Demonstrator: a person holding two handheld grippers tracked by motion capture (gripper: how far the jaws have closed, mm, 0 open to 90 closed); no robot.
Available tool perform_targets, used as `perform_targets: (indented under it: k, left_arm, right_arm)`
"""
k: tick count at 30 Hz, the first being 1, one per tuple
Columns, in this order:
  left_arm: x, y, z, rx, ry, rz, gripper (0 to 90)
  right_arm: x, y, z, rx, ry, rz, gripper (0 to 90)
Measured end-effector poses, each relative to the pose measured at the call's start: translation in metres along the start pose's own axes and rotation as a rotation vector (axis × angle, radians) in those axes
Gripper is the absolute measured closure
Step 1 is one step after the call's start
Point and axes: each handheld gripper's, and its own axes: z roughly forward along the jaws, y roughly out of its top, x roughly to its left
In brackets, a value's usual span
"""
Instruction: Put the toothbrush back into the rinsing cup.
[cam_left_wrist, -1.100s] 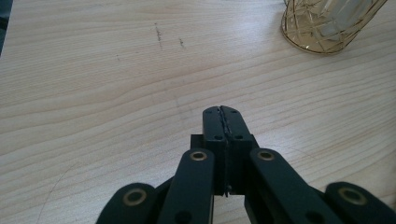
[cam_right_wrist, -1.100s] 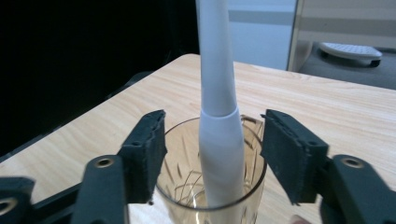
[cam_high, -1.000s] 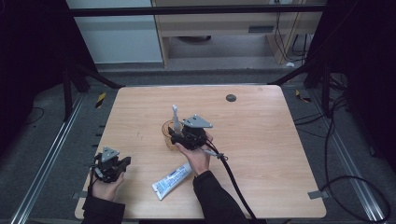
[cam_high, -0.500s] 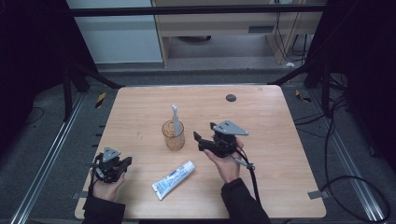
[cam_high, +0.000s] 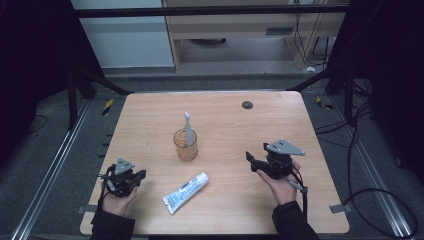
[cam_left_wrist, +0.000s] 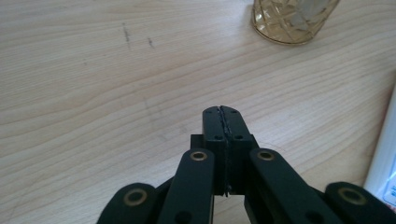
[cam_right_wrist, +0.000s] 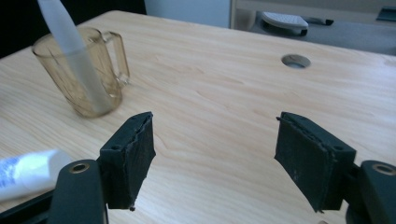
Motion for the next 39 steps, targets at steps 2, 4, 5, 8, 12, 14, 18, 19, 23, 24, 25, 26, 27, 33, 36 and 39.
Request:
perform_targets:
  k: [2,4,5,8,12,14,18,19,23,24,25,26,27,33,36,39]
  left_arm:
    - [-0.003,0.0,0.001,0.013,-0.013,0.015,89.6]
    - [-0.007,0.0,0.002,0.017,-0.026,0.025,89.6]
    - [-0.009,0.001,0.002,0.02,-0.034,0.033,89.6]
    - [-0.015,0.001,0.002,0.032,-0.053,0.06,89.7]
    - [-0.025,0.002,0.002,0.04,-0.078,0.079,89.7]
    - [-0.03,0.003,0.003,0.046,-0.093,0.089,89.6]
    - [-0.041,0.003,0.005,0.068,-0.121,0.115,89.6]
    - [-0.044,0.003,0.006,0.075,-0.126,0.122,89.7]
    - [-0.053,0.001,0.012,0.118,-0.148,0.155,89.7]
    - [-0.055,0.0,0.013,0.127,-0.154,0.164,89.7]
    - [-0.057,-0.001,0.014,0.133,-0.156,0.173,89.7]
    - [-0.058,-0.001,0.015,0.141,-0.159,0.176,89.7]
    - [-0.06,-0.002,0.016,0.149,-0.163,0.18,89.7]
    - [-0.066,-0.006,0.016,0.17,-0.168,0.2,89.7]
    - [-0.068,-0.007,0.016,0.175,-0.176,0.204,89.7]
    - [-0.072,-0.008,0.015,0.177,-0.187,0.21,89.7]
  right_arm:
    - [-0.004,-0.006,-0.002,0.017,-0.007,-0.003,27.8]
    - [-0.008,-0.011,-0.004,0.032,-0.015,-0.012,27.9]
    - [-0.009,-0.013,-0.006,0.036,-0.015,-0.01,27.9]
    - [-0.012,-0.02,-0.009,0.052,-0.024,-0.018,27.9]
    - [-0.017,-0.03,-0.013,0.073,-0.031,-0.009,27.9]
    - [-0.02,-0.035,-0.015,0.084,-0.04,-0.005,27.9]
    - [-0.027,-0.044,-0.017,0.109,-0.054,0.003,27.9]
    - [-0.028,-0.045,-0.018,0.112,-0.057,0.01,27.9]
    - [-0.033,-0.049,-0.022,0.115,-0.071,0.02,28.0]
    - [-0.034,-0.049,-0.022,0.115,-0.072,0.025,28.0]
    - [-0.035,-0.05,-0.023,0.116,-0.073,0.026,27.9]
    - [-0.035,-0.05,-0.024,0.116,-0.074,0.023,27.9]
    - [-0.035,-0.051,-0.024,0.116,-0.075,0.027,27.9]
    - [-0.037,-0.052,-0.026,0.114,-0.077,0.028,27.8]
    - [-0.038,-0.052,-0.027,0.112,-0.08,0.026,27.8]
    - [-0.038,-0.052,-0.028,0.114,-0.081,0.034,27.8]
